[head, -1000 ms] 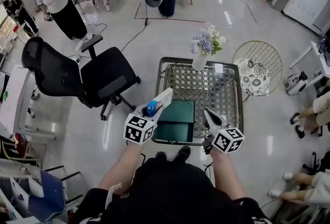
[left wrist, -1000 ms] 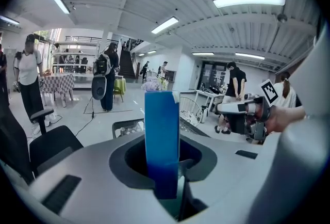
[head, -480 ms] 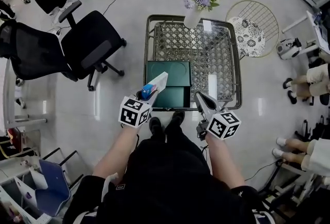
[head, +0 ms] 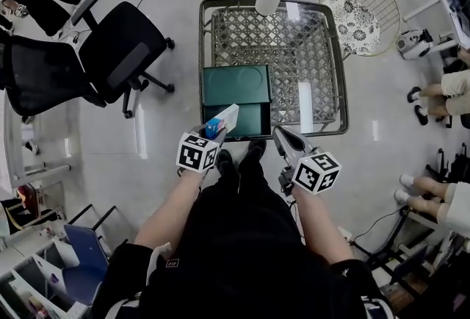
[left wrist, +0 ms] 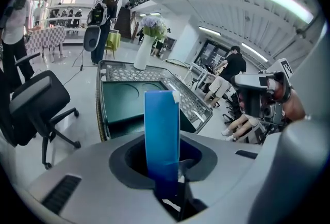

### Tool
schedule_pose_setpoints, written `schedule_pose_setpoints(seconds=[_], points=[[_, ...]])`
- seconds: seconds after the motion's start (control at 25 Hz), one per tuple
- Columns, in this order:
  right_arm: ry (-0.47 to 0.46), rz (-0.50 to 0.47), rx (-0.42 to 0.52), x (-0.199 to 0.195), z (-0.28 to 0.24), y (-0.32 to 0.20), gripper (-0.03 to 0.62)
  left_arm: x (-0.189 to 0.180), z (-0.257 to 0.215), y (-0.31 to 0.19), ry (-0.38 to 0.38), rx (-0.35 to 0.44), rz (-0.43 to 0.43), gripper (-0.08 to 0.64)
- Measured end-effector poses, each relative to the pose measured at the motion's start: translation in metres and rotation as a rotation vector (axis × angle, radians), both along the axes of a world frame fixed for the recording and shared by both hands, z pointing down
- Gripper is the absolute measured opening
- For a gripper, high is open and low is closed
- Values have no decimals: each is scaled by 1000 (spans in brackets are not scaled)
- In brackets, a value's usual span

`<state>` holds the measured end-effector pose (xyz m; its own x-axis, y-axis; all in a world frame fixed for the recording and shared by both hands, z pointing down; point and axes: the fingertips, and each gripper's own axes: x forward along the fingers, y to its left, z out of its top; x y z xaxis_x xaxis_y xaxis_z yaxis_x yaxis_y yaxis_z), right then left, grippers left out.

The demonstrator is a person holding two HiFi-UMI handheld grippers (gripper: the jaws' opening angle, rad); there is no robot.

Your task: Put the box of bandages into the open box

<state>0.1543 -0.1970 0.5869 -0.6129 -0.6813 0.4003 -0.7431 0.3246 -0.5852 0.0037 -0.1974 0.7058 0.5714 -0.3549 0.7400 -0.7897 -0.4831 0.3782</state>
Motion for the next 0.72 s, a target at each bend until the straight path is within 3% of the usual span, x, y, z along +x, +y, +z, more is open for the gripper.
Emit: schedule_pose_setpoints(seconds=[0.52, 0.72], points=[[-27, 31, -24, 6, 13, 3, 8, 58, 41, 8, 8, -178, 138, 89], [-28, 70, -49, 19, 20, 9, 8, 74, 49, 3, -19, -190, 191, 89]])
